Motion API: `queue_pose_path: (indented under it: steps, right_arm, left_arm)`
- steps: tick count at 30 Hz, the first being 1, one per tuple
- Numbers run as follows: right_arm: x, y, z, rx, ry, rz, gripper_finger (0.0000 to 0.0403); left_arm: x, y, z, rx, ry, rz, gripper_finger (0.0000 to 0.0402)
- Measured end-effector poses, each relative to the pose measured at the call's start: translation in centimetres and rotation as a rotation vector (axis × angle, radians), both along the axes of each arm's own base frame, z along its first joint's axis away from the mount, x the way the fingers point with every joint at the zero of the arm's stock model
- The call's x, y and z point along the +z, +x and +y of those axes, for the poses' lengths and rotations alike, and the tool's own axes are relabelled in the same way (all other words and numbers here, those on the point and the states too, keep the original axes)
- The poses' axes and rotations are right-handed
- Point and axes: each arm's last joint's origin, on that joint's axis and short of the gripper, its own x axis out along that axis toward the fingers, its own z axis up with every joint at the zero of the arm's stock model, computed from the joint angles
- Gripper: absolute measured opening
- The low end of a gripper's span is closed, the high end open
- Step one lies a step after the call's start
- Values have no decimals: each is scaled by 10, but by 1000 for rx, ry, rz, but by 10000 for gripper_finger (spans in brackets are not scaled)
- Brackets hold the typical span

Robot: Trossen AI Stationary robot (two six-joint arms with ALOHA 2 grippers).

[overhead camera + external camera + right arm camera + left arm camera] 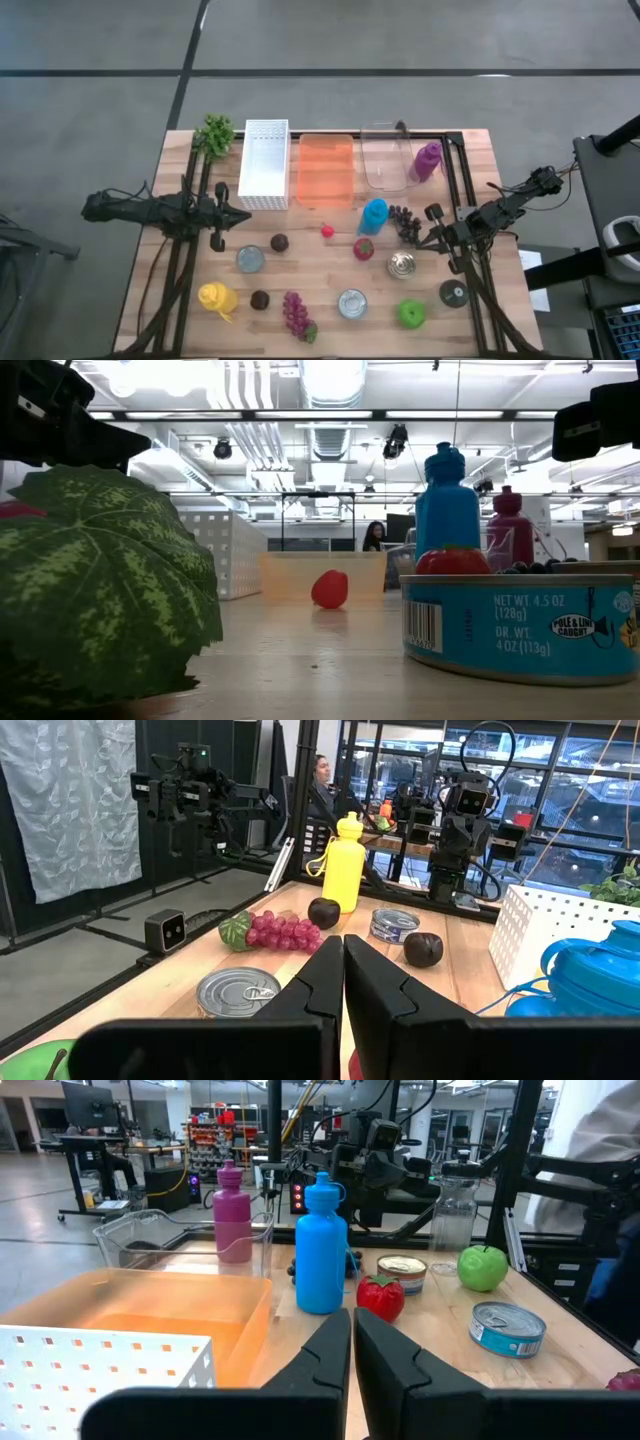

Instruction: Pick & Place Food Item

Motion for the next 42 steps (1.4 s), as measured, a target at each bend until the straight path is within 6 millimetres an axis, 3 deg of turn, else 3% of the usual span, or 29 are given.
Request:
queue_pose_path:
  steps: [12,19,24,34,42]
  right_arm:
    - [4,0,0,5,116,-5,8]
    - [33,-6,-4,-20,124,-325,8]
    - [52,-11,-14,-220,257,-429,8]
    - [115,-19,-21,-309,85,-225,8]
    - [180,-20,-28,-509,230,-169,8]
  left_arm:
    - [0,0,0,0,-3,0,24]
    - [0,0,0,0,-3,0,24]
    - [0,0,0,0,-2,0,24]
    - [0,0,0,0,1,0,24]
    - [0,0,0,0,1,0,24]
